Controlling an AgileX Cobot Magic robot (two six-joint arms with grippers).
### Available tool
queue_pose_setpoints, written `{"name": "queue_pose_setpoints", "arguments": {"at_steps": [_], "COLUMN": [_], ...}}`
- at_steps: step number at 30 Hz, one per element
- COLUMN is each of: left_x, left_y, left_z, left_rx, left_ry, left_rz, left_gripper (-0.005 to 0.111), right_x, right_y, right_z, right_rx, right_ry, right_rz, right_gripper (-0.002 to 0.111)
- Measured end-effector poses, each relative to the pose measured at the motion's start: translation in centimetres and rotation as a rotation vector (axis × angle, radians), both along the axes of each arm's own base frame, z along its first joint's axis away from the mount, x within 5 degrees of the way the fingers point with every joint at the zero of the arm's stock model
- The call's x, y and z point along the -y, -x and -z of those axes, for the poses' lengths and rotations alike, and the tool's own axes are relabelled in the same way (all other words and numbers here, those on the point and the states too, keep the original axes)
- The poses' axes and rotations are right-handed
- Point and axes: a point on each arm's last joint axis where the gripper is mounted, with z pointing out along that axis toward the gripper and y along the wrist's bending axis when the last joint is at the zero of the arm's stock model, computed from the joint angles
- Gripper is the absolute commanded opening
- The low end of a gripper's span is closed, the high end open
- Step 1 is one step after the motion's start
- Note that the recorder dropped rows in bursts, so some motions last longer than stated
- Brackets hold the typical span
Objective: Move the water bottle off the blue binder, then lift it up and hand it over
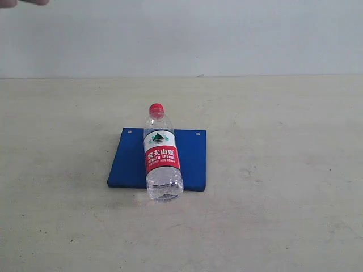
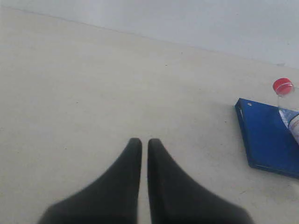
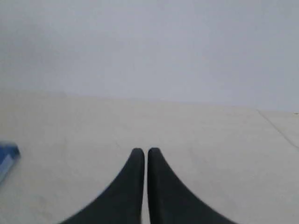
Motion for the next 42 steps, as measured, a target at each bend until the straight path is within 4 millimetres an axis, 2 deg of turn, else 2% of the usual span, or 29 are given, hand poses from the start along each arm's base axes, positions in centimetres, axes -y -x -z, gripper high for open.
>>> {"name": "queue_pose_setpoints", "arguments": {"at_steps": [1, 4, 5, 8, 11, 13, 15, 16, 17, 18, 19, 20, 21, 22, 23, 25, 27, 29, 30, 32, 35, 36, 39, 42], "left_x": [0.0, 0.0, 0.0, 0.0, 0.0, 0.0, 0.0, 0.0, 0.0, 0.0, 0.0, 0.0, 0.0, 0.0, 0.0, 0.0, 0.0, 0.0, 0.0, 0.0, 0.0, 0.0, 0.0, 0.0], "left_y": [0.0, 0.0, 0.0, 0.0, 0.0, 0.0, 0.0, 0.0, 0.0, 0.0, 0.0, 0.0, 0.0, 0.0, 0.0, 0.0, 0.0, 0.0, 0.0, 0.0, 0.0, 0.0, 0.0, 0.0], "left_z": [0.0, 0.0, 0.0, 0.0, 0.0, 0.0, 0.0, 0.0, 0.0, 0.0, 0.0, 0.0, 0.0, 0.0, 0.0, 0.0, 0.0, 0.0, 0.0, 0.0, 0.0, 0.0, 0.0, 0.0], "left_rx": [0.0, 0.0, 0.0, 0.0, 0.0, 0.0, 0.0, 0.0, 0.0, 0.0, 0.0, 0.0, 0.0, 0.0, 0.0, 0.0, 0.0, 0.0, 0.0, 0.0, 0.0, 0.0, 0.0, 0.0], "left_ry": [0.0, 0.0, 0.0, 0.0, 0.0, 0.0, 0.0, 0.0, 0.0, 0.0, 0.0, 0.0, 0.0, 0.0, 0.0, 0.0, 0.0, 0.0, 0.0, 0.0, 0.0, 0.0, 0.0, 0.0], "left_rz": [0.0, 0.0, 0.0, 0.0, 0.0, 0.0, 0.0, 0.0, 0.0, 0.0, 0.0, 0.0, 0.0, 0.0, 0.0, 0.0, 0.0, 0.0, 0.0, 0.0, 0.0, 0.0, 0.0, 0.0], "left_gripper": [0.005, 0.005, 0.005, 0.005, 0.005, 0.005, 0.005, 0.005, 0.005, 0.005, 0.005, 0.005, 0.005, 0.005, 0.005, 0.005, 0.005, 0.005, 0.005, 0.005, 0.005, 0.005, 0.005, 0.005], "right_x": [0.0, 0.0, 0.0, -0.2, -0.2, 0.0, 0.2, -0.2, -0.6, -1.8, -2.6, -4.6, -5.6, -7.3, -10.0, -13.0, -15.6, -17.6, -18.6, -19.9, -21.8, -22.4, -23.9, -25.0], "right_y": [0.0, 0.0, 0.0, 0.0, 0.1, 0.6, 1.0, 0.3, -0.5, -3.9, -5.9, -10.1, -11.7, -14.0, -17.3, -20.6, -23.6, -26.5, -28.2, -30.7, -34.4, -35.4, -37.9, -39.7], "right_z": [-0.4, -1.1, -1.1, -0.9, -1.4, -4.5, -8.6, -12.3, -13.6, -14.4, -14.2, -12.7, -12.2, -10.7, -9.1, -7.7, -7.2, -5.6, -5.8, -5.1, -5.2, -5.4, -3.6, -2.6], "right_rx": [0.039, 0.113, 0.113, 0.079, 0.094, 0.227, 0.334, 0.32, 0.265, 0.051, -0.073, -0.31, -0.392, -0.51, -0.642, -0.735, -0.774, -0.834, -0.829, -0.851, -0.85, -0.855, -0.916, -0.945], "right_ry": [-0.108, -0.669, -0.785, -0.9, -0.961, -0.902, -0.774, -0.662, -0.601, -0.49, -0.429, -0.316, -0.27, -0.221, -0.146, -0.087, -0.065, -0.072, -0.088, -0.125, -0.203, -0.222, -0.238, -0.267], "right_rz": [0.0, -0.002, -0.004, -0.01, -0.026, -0.071, -0.101, -0.132, -0.15, -0.184, -0.209, -0.274, -0.315, -0.362, -0.447, -0.52, -0.567, -0.585, -0.593, -0.586, -0.582, -0.589, -0.61, -0.625], "right_gripper": [0.0, 0.0, 0.0, 0.0, 0.012, 0.018, 0.023, 0.024, 0.025, 0.027, 0.032, 0.037, 0.044, 0.059, 0.066, 0.072, 0.071, 0.071, 0.071, 0.071, 0.071, 0.071, 0.071, 0.071]}}
